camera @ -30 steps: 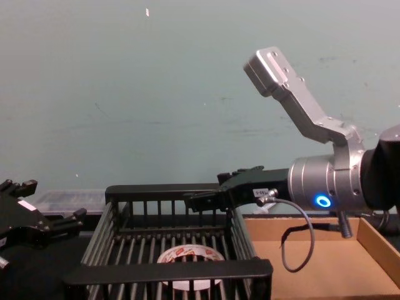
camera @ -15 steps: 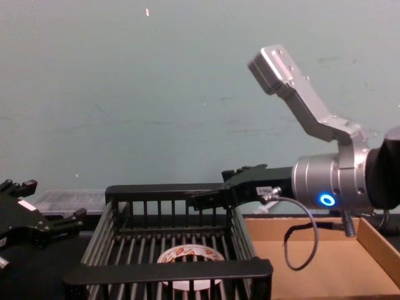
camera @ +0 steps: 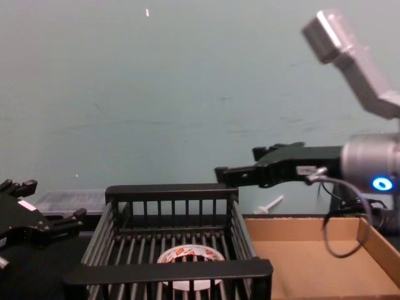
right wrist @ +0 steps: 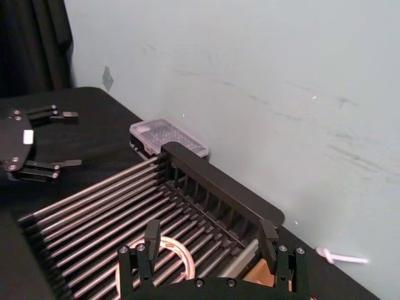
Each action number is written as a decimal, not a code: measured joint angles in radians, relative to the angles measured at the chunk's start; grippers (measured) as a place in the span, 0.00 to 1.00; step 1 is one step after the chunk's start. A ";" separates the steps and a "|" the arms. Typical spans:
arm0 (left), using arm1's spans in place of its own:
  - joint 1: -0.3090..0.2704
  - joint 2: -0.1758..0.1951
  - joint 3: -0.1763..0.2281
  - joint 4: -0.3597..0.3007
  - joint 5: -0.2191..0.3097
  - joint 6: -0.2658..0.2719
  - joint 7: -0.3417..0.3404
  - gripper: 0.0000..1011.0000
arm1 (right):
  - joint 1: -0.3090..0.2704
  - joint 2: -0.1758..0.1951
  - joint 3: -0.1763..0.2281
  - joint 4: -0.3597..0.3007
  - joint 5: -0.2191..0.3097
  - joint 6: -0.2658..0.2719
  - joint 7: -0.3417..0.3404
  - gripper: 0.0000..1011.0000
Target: Pick up the white tape and place it into the black box , Pick up the silver tape and place it into the brown box.
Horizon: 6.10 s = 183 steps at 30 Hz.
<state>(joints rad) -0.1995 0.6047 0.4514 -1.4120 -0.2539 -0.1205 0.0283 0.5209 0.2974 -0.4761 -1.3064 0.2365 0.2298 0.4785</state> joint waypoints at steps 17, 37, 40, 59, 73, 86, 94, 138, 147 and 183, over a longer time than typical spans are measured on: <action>0.000 0.000 0.000 0.000 0.000 0.000 0.000 0.99 | -0.262 0.225 0.097 -0.352 0.097 0.051 -0.025 0.99; 0.000 0.000 0.000 0.000 0.000 0.000 0.000 0.99 | -0.440 0.325 0.075 -0.459 0.130 0.143 -0.050 0.99; 0.000 0.000 0.000 0.000 0.000 0.000 0.000 0.99 | -0.438 0.324 0.059 -0.459 0.122 0.158 -0.048 0.99; 0.000 0.000 0.000 0.000 0.000 0.000 0.000 0.99 | -0.368 0.277 -0.046 -0.411 0.047 0.241 -0.019 0.99; 0.000 0.000 0.000 0.000 0.000 0.000 0.000 0.99 | -0.337 0.243 -0.078 -0.371 0.021 0.260 -0.002 0.99; 0.000 0.000 0.000 0.000 0.000 0.000 0.000 0.99 | -0.318 0.215 -0.088 -0.336 0.002 0.271 0.002 0.99; 0.000 0.000 0.000 0.000 0.000 0.000 0.000 0.99 | -0.315 0.204 -0.092 -0.324 -0.006 0.281 0.003 0.99; 0.000 0.000 0.000 0.000 0.000 0.000 0.000 0.99 | -0.316 0.204 -0.091 -0.325 -0.007 0.280 0.002 0.15; 0.000 0.000 0.000 0.000 0.000 0.000 0.000 0.99 | -0.324 0.207 -0.079 -0.332 0.002 0.269 0.006 0.15; 0.000 0.000 0.000 0.000 0.000 0.000 0.000 0.99 | -0.432 0.292 0.187 -0.456 0.126 0.195 -0.137 0.15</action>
<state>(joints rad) -0.1995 0.6047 0.4514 -1.4120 -0.2539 -0.1205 0.0283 0.0889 0.5896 -0.2888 -1.7620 0.3625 0.4253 0.3415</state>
